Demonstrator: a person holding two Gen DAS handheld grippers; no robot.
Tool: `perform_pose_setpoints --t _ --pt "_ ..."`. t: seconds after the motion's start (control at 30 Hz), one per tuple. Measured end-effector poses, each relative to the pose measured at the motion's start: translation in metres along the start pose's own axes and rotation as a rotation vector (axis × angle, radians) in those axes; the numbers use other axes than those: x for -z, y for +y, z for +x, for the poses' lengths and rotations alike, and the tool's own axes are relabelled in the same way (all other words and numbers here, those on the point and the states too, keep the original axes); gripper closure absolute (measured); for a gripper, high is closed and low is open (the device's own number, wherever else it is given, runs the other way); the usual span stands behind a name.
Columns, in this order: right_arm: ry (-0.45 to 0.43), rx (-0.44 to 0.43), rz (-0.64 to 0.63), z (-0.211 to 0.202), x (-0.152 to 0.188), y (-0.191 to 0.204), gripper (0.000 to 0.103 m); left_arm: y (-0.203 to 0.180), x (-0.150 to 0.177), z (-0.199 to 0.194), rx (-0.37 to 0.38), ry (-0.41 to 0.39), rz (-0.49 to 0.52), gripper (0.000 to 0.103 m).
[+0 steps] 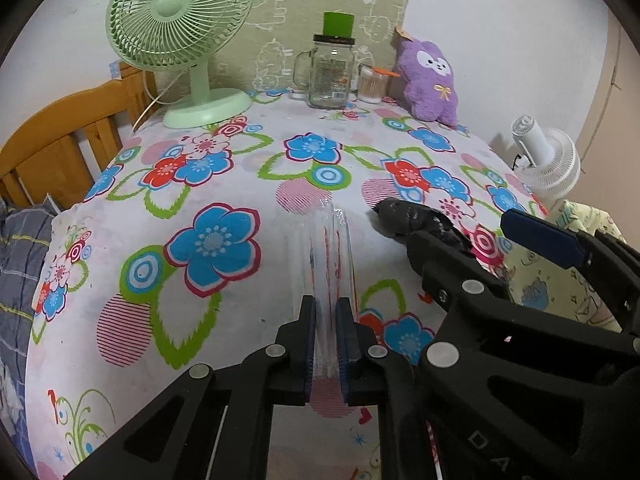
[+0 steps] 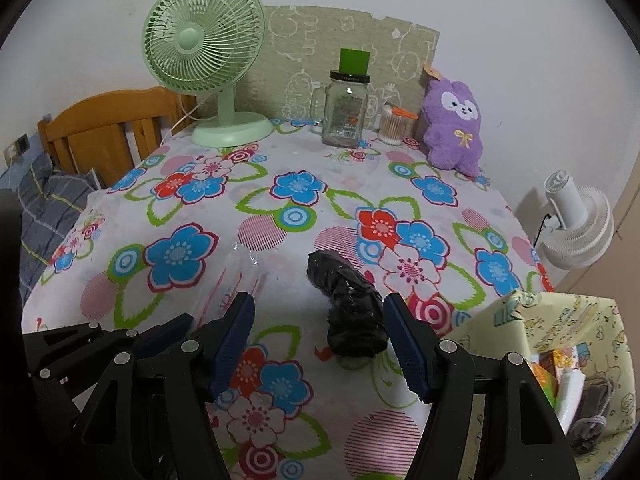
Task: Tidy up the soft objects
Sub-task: 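Grasp the clear straw bag with the left tool while the right grasps the black bag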
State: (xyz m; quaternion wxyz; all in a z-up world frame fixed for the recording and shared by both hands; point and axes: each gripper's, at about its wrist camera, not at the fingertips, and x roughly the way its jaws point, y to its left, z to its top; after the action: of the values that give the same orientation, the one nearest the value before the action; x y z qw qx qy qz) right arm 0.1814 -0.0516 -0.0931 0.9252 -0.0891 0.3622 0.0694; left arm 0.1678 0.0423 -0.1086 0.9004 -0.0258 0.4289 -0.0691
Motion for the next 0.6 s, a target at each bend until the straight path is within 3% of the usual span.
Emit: perform_pose_setpoints --t 0.37,0.6 --pt "0.017 0.003 0.109 0.026 -0.007 -0.014 0.032 0.003 -0.014 0.012 -0.065 -0.014 -0.020 0.096" --pt "0.086 0.059 0.193 0.052 -0.002 -0.026 0.032 0.000 -0.016 0.026 -0.080 0.006 -0.003 0.096"
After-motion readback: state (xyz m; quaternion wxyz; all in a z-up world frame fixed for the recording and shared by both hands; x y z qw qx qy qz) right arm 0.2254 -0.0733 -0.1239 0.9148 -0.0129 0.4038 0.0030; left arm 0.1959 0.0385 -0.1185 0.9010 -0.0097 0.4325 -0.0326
